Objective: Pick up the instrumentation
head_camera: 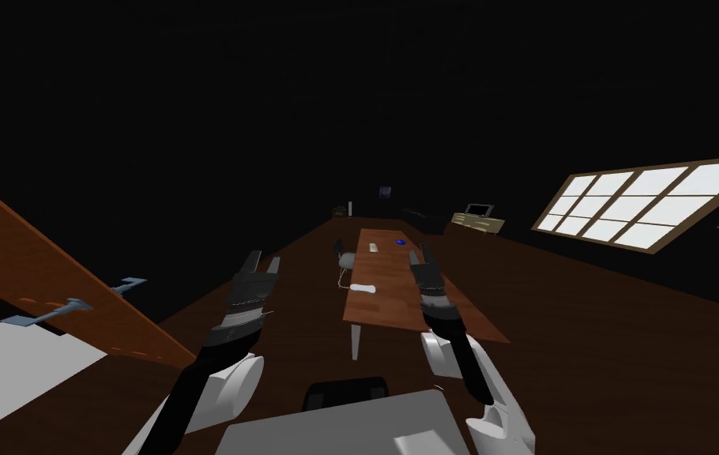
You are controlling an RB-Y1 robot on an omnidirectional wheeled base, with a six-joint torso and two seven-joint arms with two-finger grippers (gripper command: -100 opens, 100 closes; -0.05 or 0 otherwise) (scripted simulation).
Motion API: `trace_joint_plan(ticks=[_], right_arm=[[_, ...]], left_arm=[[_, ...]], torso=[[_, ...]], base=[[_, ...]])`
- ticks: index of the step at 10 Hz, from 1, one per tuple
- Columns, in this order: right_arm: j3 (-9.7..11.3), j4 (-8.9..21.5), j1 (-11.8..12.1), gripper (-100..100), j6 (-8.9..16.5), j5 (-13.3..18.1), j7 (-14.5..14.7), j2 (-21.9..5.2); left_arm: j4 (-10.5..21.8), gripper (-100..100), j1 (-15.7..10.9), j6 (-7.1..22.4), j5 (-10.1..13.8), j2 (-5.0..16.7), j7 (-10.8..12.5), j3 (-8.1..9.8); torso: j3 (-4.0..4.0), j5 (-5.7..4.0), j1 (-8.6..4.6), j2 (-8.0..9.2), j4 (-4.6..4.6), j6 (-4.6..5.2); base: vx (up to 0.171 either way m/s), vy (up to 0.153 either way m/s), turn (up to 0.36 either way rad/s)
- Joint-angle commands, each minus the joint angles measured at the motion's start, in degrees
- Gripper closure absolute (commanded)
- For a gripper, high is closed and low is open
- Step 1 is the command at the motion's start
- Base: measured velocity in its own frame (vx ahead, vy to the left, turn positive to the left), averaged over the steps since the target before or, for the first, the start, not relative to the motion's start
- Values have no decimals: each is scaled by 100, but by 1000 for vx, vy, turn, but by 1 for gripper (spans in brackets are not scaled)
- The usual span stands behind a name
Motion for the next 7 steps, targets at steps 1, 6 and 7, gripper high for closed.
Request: trace_joint_plan(ticks=[1,6,7], right_arm=[[76,218,-232,-100,-65,212,130,-112],[410,1142,-1167,-100,-323,1042,667,-284],[410,1183,-1239,-100,-323,1116,667,-284]], left_arm=[[0,0,0,0,0,0,0,0],[0,0,1,0,0,-1,0,-1],[0,0,0,0,0,-1,0,-1]], torso=[[0,0,0,0,0,0],[-11,9,37,-19,-4,0],[-6,11,44,-10,-3,0]], base=[[9,189,-3],[23,254,-1],[10,202,-9]])
